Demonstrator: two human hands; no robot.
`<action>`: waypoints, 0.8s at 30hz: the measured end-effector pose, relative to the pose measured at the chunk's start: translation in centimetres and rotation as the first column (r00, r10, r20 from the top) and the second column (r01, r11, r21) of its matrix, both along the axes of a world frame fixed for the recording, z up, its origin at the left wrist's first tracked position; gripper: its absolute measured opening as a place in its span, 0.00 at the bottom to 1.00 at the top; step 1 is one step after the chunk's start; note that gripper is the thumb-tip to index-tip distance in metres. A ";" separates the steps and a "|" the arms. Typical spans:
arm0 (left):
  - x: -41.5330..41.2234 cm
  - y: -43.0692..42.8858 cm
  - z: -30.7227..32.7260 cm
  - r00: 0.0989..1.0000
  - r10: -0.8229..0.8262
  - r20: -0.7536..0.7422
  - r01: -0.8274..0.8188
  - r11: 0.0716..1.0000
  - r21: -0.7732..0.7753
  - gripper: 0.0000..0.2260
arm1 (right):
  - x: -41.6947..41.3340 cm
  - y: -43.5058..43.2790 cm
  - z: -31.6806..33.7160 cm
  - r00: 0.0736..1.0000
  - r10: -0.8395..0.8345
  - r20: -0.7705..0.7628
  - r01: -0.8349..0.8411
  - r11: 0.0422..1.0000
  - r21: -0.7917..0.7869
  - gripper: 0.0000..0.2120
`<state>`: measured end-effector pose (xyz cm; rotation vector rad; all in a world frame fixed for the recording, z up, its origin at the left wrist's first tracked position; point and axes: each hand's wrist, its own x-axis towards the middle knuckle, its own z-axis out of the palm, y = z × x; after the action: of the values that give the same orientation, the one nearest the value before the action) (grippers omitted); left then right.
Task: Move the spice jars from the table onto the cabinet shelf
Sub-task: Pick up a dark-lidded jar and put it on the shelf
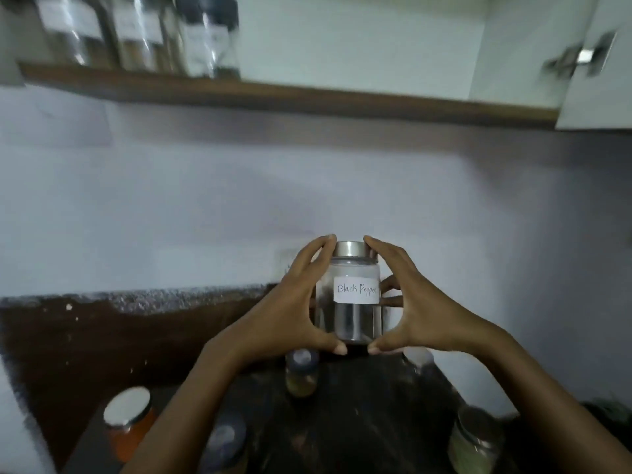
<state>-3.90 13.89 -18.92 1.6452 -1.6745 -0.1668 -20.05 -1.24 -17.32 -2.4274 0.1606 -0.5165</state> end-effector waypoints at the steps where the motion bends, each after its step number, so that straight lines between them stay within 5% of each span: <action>1: 0.5 -0.1 1.3 0.999 0.005 0.034 -0.004 0.999 -0.035 0.54 | 0.6 -0.2 1.3 1.000 0.003 0.029 -0.002 0.999 -0.042 0.55; 19: 7.4 0.0 19.7 0.876 0.240 0.419 -0.069 0.921 -0.384 0.57 | 8.5 -0.5 19.4 0.915 0.134 0.381 0.031 0.917 -0.398 0.60; 24: 9.9 -0.4 22.3 0.866 0.384 0.321 -0.177 0.834 -0.522 0.51 | 11.2 -1.2 23.6 0.842 0.152 0.517 0.081 0.913 -0.400 0.59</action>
<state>5.99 13.45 3.43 1.5805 -1.5615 0.7481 -8.84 -2.48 6.28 -2.5536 -0.2653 -1.3074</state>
